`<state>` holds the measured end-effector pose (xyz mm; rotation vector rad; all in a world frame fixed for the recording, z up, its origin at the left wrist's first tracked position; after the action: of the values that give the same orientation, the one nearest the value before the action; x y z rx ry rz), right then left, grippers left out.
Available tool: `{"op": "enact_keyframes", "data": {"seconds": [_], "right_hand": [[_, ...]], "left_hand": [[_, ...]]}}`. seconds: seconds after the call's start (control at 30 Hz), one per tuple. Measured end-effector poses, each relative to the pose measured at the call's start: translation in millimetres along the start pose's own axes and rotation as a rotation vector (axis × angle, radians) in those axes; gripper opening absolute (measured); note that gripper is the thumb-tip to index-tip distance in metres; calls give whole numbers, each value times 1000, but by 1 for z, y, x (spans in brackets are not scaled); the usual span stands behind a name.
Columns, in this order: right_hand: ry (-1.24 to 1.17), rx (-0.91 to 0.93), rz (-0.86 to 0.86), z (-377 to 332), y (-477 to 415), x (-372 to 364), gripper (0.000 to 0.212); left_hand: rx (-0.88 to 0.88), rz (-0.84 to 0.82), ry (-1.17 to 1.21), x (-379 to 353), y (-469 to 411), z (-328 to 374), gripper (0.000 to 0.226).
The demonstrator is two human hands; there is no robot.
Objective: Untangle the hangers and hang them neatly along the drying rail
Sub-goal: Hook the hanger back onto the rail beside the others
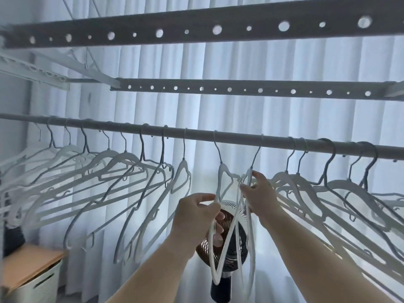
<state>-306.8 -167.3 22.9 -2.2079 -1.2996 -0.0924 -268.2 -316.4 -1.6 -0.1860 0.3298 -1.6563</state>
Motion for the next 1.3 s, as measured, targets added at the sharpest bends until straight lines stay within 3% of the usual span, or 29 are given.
{"op": "enact_keyframes", "data": {"seconds": [0.73, 1.3], "right_hand": [[291, 31, 34, 17, -17, 23, 53], [340, 33, -11, -21, 2, -31, 54]], "left_hand": [[-4, 4, 55, 25, -19, -11, 17], [-25, 48, 22, 46, -21, -17, 15]]}}
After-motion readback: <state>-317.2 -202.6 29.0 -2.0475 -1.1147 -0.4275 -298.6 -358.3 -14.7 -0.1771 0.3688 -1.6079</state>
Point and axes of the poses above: each hand's wrist, its own y-axis away from the middle knuckle, its own x-axis out of the back of the hand, z = x × y, the point moved 2 cm from there along -y, towards the middle knuckle
